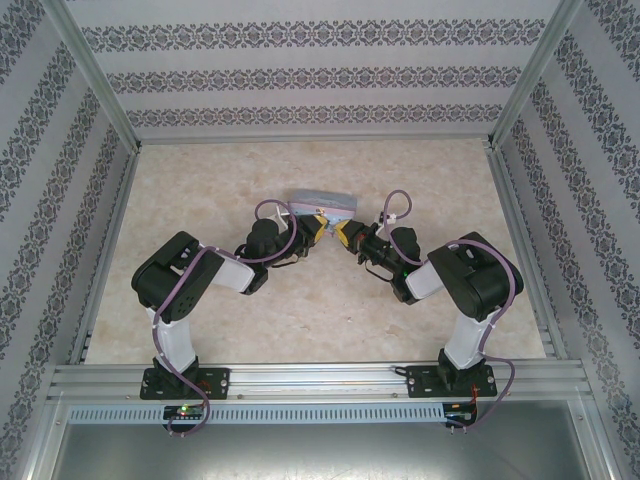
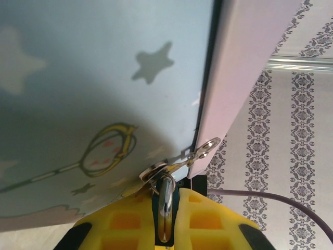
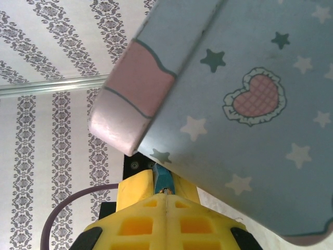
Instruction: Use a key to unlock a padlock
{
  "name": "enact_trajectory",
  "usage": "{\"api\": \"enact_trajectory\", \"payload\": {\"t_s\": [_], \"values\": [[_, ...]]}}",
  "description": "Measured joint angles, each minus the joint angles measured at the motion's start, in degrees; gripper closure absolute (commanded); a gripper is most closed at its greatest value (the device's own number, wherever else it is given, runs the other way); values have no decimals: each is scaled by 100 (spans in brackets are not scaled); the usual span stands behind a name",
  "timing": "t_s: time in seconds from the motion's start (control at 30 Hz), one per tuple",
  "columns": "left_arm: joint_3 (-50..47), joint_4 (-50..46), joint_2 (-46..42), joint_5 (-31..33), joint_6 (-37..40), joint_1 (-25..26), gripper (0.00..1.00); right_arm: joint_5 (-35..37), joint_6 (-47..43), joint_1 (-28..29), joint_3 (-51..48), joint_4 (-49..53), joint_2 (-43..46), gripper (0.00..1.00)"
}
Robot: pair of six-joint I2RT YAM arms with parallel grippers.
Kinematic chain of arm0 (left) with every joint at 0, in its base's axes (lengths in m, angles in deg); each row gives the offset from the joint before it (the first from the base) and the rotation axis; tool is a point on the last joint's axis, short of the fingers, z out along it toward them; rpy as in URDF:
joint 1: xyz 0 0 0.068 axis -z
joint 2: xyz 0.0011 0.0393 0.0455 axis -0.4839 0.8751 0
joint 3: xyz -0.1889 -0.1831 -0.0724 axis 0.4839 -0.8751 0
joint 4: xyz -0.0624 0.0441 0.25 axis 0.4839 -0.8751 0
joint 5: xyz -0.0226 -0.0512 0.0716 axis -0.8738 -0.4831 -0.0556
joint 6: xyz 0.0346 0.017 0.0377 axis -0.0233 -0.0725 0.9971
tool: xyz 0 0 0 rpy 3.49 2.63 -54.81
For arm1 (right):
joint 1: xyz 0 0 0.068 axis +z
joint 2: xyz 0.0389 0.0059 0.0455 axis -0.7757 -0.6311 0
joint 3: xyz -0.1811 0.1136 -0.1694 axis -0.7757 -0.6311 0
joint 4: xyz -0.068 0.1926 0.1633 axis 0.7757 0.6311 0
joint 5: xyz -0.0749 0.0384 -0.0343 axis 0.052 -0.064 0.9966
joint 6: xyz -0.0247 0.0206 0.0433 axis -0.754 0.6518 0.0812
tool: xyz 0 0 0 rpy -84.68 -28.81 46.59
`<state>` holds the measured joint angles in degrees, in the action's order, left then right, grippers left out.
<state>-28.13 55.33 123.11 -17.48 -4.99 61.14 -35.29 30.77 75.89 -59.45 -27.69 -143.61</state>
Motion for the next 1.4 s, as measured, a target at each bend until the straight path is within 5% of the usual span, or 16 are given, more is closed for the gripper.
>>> {"api": "enact_trajectory", "payload": {"t_s": [1.4], "values": [[2,-675,-247,4,516,4,100,-155,-463,0,90,404,87,100]]}}
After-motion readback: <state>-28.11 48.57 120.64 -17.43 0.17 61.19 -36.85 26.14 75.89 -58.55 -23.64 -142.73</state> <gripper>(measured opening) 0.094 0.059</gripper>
